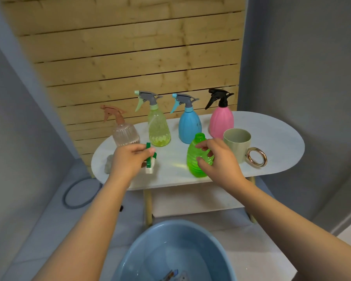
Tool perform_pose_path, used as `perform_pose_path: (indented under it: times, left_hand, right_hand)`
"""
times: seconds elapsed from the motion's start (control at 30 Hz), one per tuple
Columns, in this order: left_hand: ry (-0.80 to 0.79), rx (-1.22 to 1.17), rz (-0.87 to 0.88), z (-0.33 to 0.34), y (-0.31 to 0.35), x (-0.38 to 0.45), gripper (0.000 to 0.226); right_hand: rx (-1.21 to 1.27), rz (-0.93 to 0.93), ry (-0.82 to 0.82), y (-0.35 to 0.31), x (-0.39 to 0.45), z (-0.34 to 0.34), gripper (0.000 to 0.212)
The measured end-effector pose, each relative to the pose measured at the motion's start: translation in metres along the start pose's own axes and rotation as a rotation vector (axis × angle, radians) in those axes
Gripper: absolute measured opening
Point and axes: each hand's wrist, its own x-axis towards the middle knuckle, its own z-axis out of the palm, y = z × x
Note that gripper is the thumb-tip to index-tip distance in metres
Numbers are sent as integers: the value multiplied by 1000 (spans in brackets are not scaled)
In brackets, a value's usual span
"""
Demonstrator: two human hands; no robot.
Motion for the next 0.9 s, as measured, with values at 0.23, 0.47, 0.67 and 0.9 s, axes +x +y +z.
perform_pose_path:
  times: [0.23,0.47,0.67,0.9]
  left_hand:
    - [-167,-622,-260,1,36,-25,16]
    - [-105,-1075,-379,23,67,-30,13]
    - [-173,-1128,-317,47,76,-23,20]
    - [-249,-154,5,65,49,-14,15]
  right_hand:
    - [159,-133,-306,-22,-2,-3,66]
    - [263,-103,-11,-36,7,-18,37]
    - [506,-35,63,-45,20,-34,23]
    - [733,146,120,-48,48,-56,5]
